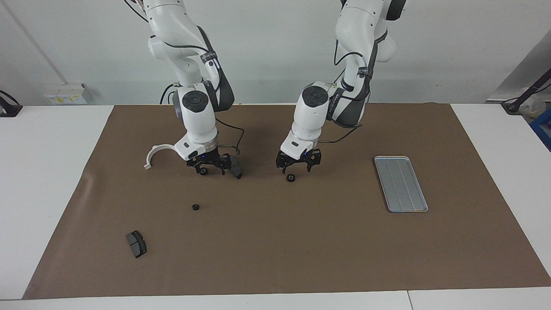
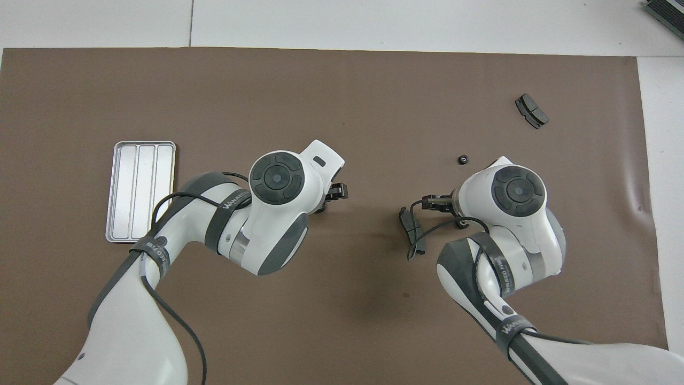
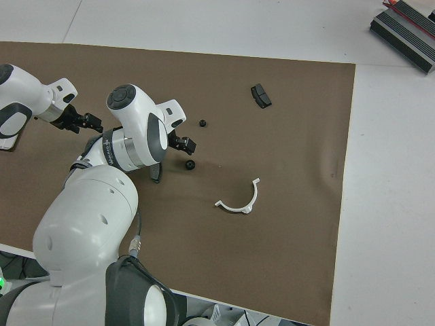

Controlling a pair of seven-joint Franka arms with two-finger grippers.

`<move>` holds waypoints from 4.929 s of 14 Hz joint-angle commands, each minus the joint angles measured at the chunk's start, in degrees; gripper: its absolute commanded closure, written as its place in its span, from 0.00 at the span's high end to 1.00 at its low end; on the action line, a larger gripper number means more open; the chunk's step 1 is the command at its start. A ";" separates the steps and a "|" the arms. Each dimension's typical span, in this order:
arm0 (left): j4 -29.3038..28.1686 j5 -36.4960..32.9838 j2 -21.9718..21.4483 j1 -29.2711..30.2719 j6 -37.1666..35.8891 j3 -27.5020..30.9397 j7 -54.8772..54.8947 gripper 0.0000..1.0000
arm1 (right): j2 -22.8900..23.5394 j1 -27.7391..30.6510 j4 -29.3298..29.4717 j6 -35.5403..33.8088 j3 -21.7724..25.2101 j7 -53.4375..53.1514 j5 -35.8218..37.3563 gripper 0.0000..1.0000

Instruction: Pick bearing gear from pile to tray

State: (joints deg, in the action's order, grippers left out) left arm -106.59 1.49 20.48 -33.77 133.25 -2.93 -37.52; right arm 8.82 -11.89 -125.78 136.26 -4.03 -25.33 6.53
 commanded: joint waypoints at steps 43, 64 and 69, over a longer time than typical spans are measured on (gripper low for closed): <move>-9.84 -2.89 -8.52 40.01 -1.88 1.09 51.58 0.40 | 25.71 -20.80 39.82 -12.52 -1.15 -25.89 -0.39 0.00; -0.04 -4.20 -3.63 8.22 -2.47 1.17 6.61 0.70 | 18.36 -3.33 30.89 -7.95 -0.80 -8.62 0.50 1.00; 6.65 -4.65 4.03 1.70 -1.85 1.26 2.27 0.61 | 15.35 3.36 23.66 -5.23 -0.89 6.41 -0.29 0.99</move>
State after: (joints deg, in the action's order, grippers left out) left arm -102.82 -1.88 21.65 -30.08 131.26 -2.81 -34.16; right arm 26.83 -10.82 -96.95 128.30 -3.95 -23.28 6.34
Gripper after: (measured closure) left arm 0.352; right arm 0.000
